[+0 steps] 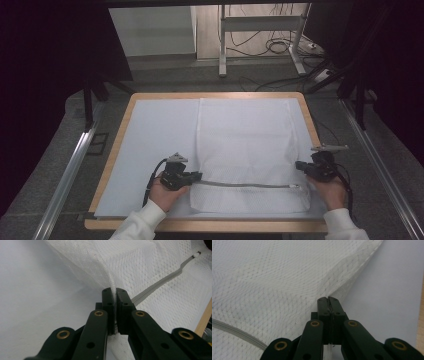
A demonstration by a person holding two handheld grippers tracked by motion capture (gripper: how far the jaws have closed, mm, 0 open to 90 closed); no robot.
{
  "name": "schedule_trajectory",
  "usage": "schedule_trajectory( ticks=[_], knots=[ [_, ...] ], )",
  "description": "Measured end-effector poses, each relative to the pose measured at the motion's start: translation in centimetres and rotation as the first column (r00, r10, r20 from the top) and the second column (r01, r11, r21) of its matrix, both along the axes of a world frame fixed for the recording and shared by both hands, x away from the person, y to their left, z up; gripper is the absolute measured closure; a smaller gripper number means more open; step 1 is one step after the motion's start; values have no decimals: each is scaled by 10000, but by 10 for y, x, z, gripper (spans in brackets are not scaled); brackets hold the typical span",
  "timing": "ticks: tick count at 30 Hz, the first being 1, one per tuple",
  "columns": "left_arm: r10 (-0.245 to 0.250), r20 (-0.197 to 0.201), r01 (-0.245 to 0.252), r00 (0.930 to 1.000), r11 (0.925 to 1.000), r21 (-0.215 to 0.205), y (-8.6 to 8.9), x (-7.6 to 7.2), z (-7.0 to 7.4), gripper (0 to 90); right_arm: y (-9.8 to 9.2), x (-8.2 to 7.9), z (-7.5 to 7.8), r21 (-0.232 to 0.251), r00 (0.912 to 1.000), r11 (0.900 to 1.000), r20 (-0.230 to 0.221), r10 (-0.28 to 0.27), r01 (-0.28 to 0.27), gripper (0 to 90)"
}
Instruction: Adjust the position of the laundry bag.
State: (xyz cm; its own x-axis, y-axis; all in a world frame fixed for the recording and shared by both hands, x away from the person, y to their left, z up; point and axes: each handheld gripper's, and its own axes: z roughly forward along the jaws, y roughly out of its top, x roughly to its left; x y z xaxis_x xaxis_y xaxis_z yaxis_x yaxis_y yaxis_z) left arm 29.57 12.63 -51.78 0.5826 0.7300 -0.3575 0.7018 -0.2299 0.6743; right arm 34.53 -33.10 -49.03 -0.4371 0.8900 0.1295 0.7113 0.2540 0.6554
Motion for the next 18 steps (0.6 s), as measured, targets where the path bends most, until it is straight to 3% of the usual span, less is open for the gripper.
schedule_trajectory(
  ticks=[5,18],
  knots=[
    [78,41,-78,10000,10000,-23,8,-2,2,878,10,0,2,195,9998,9997,-4,178,-178,886],
    [472,-37,-472,9989,9989,-31,38,-7,2,878,46,6,1,-69,9969,9969,85,785,-785,886]
  ],
)
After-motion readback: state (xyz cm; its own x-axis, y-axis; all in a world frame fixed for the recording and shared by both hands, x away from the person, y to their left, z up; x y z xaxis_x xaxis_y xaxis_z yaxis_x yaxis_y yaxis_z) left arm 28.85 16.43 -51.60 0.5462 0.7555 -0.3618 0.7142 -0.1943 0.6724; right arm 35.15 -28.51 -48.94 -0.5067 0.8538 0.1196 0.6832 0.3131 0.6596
